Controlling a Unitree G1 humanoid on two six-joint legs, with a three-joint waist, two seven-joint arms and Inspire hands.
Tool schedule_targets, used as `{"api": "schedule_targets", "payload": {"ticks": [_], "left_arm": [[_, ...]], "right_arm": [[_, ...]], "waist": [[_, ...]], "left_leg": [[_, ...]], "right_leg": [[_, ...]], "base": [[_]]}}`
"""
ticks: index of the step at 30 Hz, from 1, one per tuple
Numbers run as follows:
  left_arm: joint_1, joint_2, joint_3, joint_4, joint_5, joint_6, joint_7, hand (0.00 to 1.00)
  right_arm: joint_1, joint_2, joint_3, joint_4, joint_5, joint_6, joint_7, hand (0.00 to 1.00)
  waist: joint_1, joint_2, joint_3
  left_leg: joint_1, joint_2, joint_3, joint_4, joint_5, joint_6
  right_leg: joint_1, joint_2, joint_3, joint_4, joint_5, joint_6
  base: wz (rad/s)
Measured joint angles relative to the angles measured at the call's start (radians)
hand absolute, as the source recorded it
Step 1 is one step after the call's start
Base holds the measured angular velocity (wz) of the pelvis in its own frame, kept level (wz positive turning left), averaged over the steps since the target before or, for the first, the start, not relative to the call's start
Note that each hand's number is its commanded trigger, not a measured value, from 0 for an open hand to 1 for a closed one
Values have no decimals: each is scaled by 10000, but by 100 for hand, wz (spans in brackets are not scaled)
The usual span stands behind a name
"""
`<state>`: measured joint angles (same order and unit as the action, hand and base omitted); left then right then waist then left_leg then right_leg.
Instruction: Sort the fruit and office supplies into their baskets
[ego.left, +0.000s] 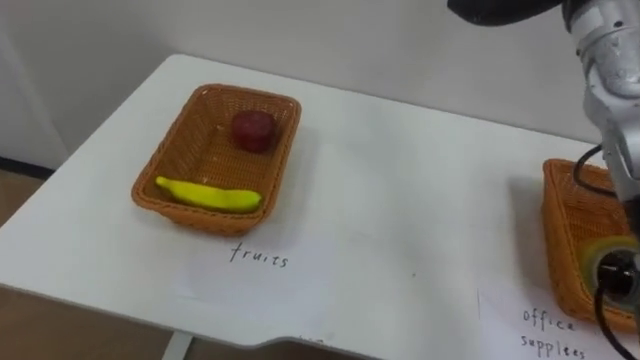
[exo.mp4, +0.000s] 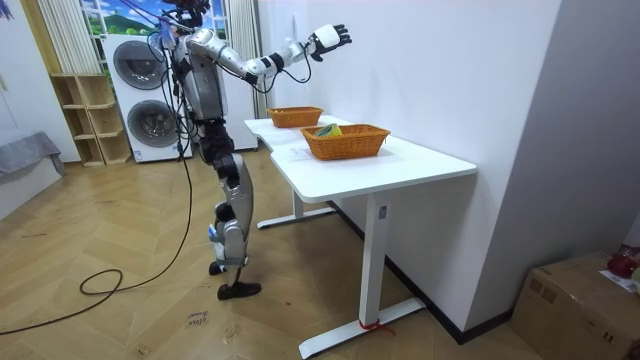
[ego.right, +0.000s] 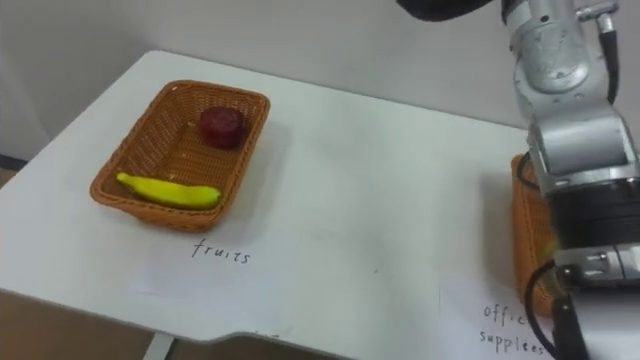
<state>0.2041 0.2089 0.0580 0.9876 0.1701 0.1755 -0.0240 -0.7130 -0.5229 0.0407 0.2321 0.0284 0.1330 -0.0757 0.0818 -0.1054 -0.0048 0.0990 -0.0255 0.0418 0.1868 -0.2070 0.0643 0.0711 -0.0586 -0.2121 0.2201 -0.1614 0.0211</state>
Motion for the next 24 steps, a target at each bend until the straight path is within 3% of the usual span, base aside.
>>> {"api": "schedule_targets", "payload": {"ticks": [4, 8, 10, 16, 20, 24], "left_arm": [[197, 102, 196, 1, -3, -280, 1, 0], [285, 196, 397, 4, -26, -319, 178, 0], [243, 197, 393, 4, -18, -419, 219, 0], [260, 189, 409, 14, -21, -678, 418, 0], [409, 160, 473, 46, -39, -735, 530, 0], [579, 147, 476, 63, -137, -973, 788, 0]], "right_arm": [[210, -618, -485, -836, -14, -6, -15, 0], [1018, -687, -1277, -1540, 227, -220, -103, 0], [1295, -688, -1577, -1639, 400, -224, -105, 0], [2019, -691, -2776, -1699, 543, -366, -562, 0], [2845, -696, -3489, -1732, 905, -455, -1237, 0], [3780, -695, -3883, -1735, 1240, -466, -1829, 0]], "waist": [[-470, -149, 6], [-826, -354, -77], [-1043, -383, -70], [-1441, -156, 61], [-1597, 14, 16], [-1761, 15, 13]], "left_leg": [[133, 51, 241, -120, -3, -6], [194, 164, 422, -197, -63, -92], [203, 218, 438, -172, -105, -120], [297, 298, 654, -216, -161, -151], [338, 352, 930, -269, -162, -164], [354, 366, 966, -269, -162, -169]], "right_leg": [[-37, 62, 224, -4, 8, -13], [32, 209, 400, -193, 76, -78], [35, 269, 444, -219, 136, -84], [59, 351, 533, -354, 188, -96], [-62, 425, 732, -349, 196, -111], [-82, 438, 764, -344, 194, -113]], "base": [[-17], [-18], [-12], [-10], [-17], [-6]]}}
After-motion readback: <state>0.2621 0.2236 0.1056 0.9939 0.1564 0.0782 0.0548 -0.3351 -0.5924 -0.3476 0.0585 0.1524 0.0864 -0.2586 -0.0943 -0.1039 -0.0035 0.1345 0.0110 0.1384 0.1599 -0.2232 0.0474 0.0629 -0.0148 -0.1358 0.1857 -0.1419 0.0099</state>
